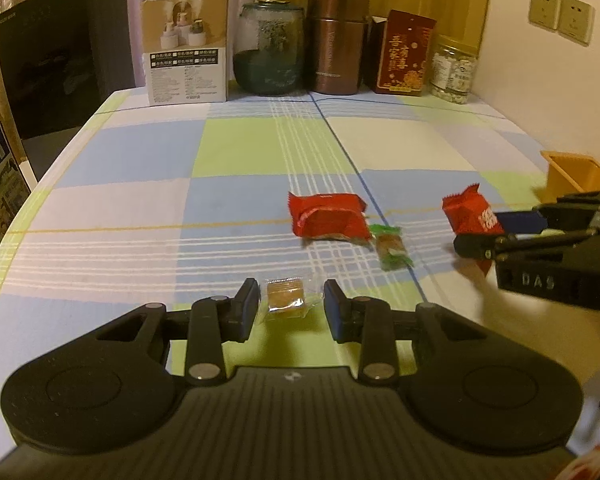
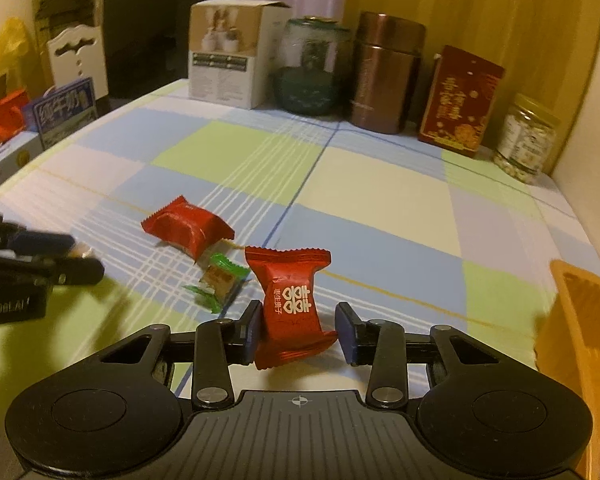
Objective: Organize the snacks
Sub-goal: 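Carry the brown candy and large red candy over the orange tray with both tools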
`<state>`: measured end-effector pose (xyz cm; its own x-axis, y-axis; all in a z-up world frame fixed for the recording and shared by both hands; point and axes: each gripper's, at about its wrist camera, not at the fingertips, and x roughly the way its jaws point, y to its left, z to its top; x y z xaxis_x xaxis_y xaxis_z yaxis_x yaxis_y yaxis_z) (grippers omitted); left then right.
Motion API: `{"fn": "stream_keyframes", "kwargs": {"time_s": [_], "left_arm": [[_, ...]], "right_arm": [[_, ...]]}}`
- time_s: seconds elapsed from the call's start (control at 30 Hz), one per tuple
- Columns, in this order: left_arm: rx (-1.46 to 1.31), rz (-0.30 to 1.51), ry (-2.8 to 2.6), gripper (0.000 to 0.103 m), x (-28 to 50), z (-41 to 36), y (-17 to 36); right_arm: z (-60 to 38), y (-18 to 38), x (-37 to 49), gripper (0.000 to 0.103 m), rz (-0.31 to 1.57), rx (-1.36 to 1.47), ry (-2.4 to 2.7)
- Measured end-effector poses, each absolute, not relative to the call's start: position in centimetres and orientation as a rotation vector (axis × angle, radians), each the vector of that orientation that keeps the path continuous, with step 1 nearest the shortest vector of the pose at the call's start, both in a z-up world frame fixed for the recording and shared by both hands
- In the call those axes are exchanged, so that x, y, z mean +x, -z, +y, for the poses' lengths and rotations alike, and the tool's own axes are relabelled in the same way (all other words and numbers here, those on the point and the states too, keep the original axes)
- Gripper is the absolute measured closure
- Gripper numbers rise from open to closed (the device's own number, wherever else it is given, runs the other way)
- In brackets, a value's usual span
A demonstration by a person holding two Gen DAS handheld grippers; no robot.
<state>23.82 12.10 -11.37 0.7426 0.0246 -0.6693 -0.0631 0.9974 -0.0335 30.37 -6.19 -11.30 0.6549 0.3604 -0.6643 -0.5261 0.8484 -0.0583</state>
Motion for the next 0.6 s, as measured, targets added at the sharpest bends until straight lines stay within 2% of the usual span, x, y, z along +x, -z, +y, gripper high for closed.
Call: {"fn": "stream_keyframes", "kwargs": {"time_s": [0.6], "left_arm": [[-0.077,0.674,-0.02,0.071,15.5,7.4,3.7]], "right_arm": [[-13.2,2.7,20.6,0.064,0.713,-0.02,-0.334]]}}
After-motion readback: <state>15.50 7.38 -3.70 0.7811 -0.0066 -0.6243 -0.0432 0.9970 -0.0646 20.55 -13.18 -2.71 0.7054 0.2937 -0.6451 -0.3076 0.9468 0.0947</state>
